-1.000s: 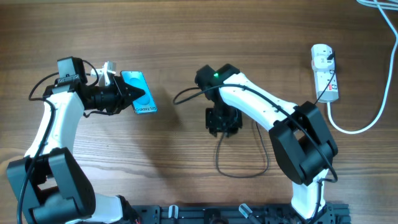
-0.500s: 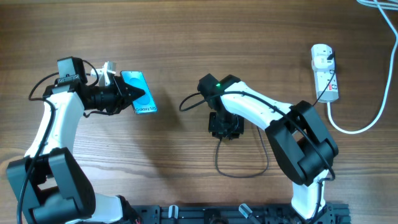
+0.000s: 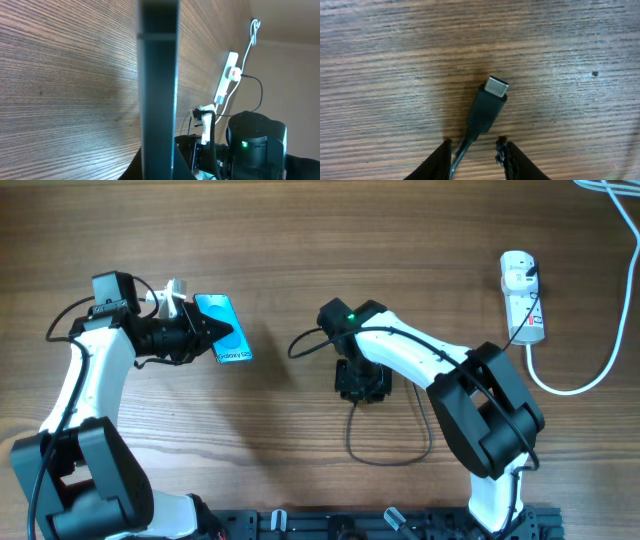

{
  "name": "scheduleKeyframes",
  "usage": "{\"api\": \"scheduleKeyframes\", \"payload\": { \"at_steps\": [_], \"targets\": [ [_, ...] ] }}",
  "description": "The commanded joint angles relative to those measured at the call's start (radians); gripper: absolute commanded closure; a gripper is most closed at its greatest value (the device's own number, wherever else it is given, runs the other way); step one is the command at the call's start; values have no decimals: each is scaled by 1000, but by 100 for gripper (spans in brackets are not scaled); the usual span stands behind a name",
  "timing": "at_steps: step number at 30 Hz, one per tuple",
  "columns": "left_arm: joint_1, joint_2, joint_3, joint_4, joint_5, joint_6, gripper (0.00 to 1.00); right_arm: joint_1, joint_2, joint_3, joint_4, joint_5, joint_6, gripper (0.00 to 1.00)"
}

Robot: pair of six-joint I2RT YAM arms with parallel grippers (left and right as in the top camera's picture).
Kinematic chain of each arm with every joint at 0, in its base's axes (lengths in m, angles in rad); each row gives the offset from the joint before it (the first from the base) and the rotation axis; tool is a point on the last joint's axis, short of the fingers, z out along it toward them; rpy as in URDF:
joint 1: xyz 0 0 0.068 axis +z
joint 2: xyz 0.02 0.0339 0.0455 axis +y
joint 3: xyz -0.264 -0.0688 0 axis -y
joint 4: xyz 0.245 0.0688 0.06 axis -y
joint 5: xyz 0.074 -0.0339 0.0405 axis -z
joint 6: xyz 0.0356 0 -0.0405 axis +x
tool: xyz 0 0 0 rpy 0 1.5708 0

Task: Plug charger to phone and switch on socket

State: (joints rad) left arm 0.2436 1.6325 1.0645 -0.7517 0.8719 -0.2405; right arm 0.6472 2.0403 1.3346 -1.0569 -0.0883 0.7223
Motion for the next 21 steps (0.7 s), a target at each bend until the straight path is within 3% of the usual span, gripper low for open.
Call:
{"api": "scheduleKeyframes", "payload": {
  "at_steps": [1,21],
  "targets": [
    [3,-17,0,4,16,24,96,0,11,-18,26,30,21,64],
    [3,-17,0,6,16,24,96,0,11,-18,81,37,18,61]
  ]
}}
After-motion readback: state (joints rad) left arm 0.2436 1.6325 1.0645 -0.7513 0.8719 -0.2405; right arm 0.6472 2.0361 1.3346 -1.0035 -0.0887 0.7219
